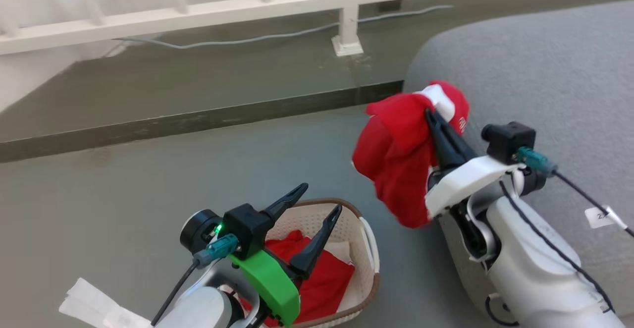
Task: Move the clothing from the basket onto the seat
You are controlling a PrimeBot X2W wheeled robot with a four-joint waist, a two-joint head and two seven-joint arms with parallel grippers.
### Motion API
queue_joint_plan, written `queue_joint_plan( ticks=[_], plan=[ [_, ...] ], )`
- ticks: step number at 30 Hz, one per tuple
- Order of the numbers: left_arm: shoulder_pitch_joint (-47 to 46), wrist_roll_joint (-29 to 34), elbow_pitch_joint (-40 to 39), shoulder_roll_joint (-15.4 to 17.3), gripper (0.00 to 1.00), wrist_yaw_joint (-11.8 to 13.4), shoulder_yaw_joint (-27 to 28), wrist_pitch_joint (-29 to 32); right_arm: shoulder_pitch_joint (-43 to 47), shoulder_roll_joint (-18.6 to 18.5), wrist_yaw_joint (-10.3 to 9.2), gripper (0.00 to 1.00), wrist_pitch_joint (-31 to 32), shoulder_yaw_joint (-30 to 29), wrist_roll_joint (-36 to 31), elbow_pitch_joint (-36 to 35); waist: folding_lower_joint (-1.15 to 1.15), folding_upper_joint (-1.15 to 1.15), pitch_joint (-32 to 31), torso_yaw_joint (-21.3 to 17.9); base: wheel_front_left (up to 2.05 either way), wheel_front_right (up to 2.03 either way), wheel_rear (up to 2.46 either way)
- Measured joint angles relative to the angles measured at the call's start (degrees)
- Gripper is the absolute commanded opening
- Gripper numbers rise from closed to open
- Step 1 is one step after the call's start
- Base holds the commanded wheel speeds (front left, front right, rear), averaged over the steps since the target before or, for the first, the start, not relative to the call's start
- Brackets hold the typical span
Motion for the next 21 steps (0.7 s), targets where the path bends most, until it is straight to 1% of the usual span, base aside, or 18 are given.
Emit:
queue_joint_plan(
  ticks=[3,4,11,14,18,21],
  plan=[
    [0.40,0.31,-1.14,0.70,1.00,0.21,-0.18,0.45,-0.40,-0.15,-0.02,0.00,-0.01,-1.64,-0.27,-0.90,0.00,0.00,0.86,-1.67,0.00,0.00,0.00],
    [0.41,0.36,-1.52,0.78,1.00,0.49,-0.24,0.48,-0.40,-0.19,-0.43,0.00,-0.01,-2.10,-0.45,-1.08,0.00,0.00,1.17,-2.25,0.00,0.00,0.00],
    [0.42,1.66,-3.59,1.10,1.00,0.58,-0.87,1.47,-0.40,-0.16,-1.23,0.00,-0.01,-5.83,-0.56,-2.41,0.00,0.00,3.64,-6.33,0.00,0.00,0.00],
    [0.41,2.41,-4.22,1.30,1.00,1.02,-1.25,1.98,-0.40,-0.27,-1.53,0.00,-0.01,-8.13,-0.75,-3.12,0.00,0.00,4.91,-7.91,0.00,0.00,0.00],
    [0.41,2.64,-5.13,1.36,1.00,1.07,-1.38,2.54,-0.60,-0.93,-2.03,0.00,-0.02,-10.81,-0.90,-3.66,0.00,0.00,6.35,-9.19,0.00,0.00,0.00],
    [0.37,3.03,-5.57,1.57,1.00,1.05,-1.58,3.11,-2.35,-2.30,-2.38,0.00,-0.02,-13.55,-1.10,-3.98,0.00,0.00,7.86,-10.21,0.00,0.00,0.00]
  ],
)
